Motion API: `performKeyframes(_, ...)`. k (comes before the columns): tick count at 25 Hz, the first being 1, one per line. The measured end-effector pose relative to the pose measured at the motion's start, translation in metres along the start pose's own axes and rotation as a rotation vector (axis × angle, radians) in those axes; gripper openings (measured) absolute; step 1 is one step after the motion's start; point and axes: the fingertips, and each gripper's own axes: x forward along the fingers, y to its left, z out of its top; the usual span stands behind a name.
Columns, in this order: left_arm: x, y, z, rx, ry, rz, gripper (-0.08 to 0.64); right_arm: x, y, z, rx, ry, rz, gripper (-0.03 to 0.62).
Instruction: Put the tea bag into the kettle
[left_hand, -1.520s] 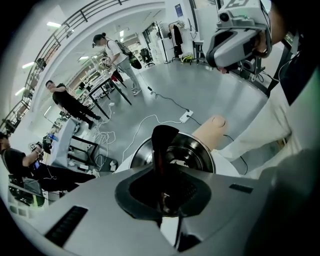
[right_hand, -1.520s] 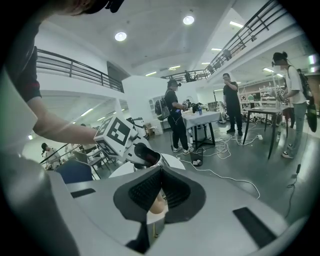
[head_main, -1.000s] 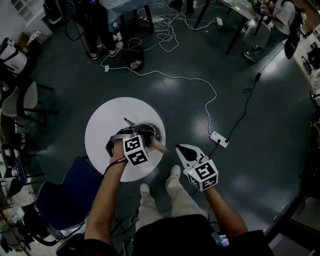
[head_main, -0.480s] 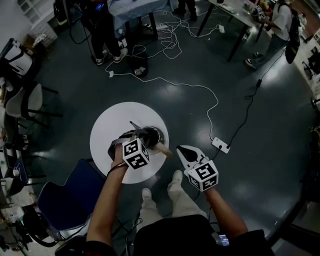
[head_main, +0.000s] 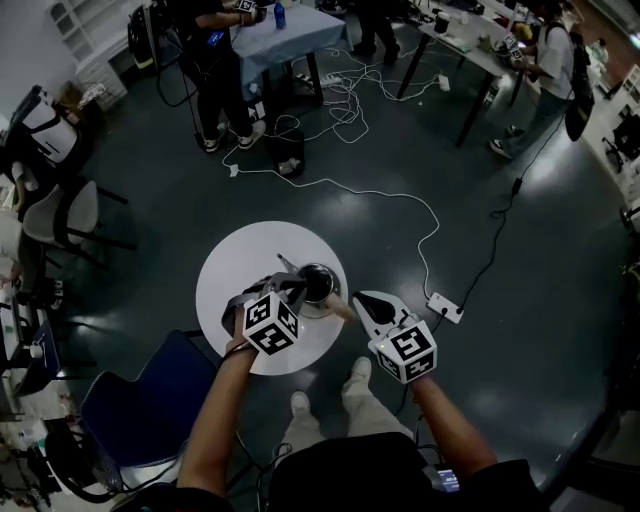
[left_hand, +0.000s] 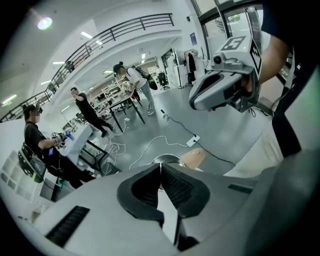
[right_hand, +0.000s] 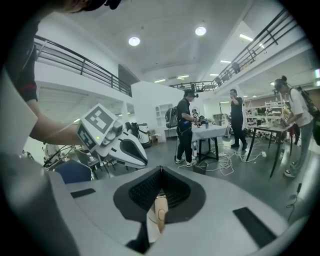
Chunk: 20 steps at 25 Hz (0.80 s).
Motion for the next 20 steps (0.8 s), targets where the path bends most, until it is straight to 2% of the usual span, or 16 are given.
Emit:
performKeyframes(11, -0.084, -0.006, -0.012, -0.081, -0.167, 0.073, 0.017, -0.008, 0.062, 0.054, -0.064, -0.071, -0.037, 0.018)
performKeyframes(20, -0.146, -0.025, -0.042, -0.219, -0.323, 0.097, 0.017, -0.011, 0.119, 0.075, -0.105, -0.107, -0.069, 0.018)
